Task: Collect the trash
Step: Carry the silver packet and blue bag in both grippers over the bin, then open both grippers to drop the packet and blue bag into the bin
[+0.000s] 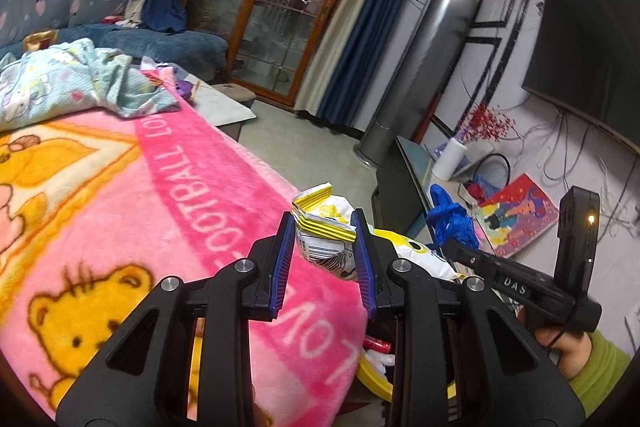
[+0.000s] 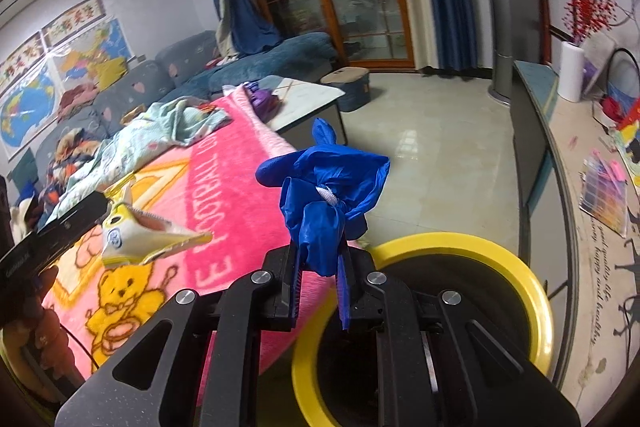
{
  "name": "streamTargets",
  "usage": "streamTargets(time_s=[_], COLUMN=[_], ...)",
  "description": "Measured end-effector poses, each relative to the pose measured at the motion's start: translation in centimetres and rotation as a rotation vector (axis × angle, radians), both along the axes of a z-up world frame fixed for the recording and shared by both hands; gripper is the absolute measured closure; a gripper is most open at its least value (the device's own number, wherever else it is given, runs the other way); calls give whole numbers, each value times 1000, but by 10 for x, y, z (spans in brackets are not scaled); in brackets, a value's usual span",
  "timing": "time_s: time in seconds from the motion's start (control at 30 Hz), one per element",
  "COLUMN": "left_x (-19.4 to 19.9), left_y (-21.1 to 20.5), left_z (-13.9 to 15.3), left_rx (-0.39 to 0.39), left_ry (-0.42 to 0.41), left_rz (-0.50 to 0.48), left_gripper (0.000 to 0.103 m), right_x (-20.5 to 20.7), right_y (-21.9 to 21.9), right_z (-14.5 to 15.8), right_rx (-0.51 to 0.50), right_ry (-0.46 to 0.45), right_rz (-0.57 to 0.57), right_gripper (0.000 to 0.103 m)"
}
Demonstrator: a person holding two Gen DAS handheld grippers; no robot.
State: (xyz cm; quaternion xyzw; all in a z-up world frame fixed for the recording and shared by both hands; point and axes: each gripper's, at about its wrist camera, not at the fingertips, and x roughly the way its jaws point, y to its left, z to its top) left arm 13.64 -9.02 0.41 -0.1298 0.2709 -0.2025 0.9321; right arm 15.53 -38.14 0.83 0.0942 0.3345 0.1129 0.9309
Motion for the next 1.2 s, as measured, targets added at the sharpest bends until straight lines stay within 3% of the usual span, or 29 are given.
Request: streamTargets(time_s=[0.7, 1.2], left_x=[-16, -18], left_y=[-58, -111], left_z=[-8, -33], left_rx=[100, 213], left_ry=[-23, 2], left_rz=[-137, -249], left_gripper=[81, 81], right_x=[-22, -27], right_y=[-57, -87], right_z=[-15, -37], right_rx=[8, 27], right_ry=[33, 88], right_rz=[-118, -151], right_gripper=[89, 87])
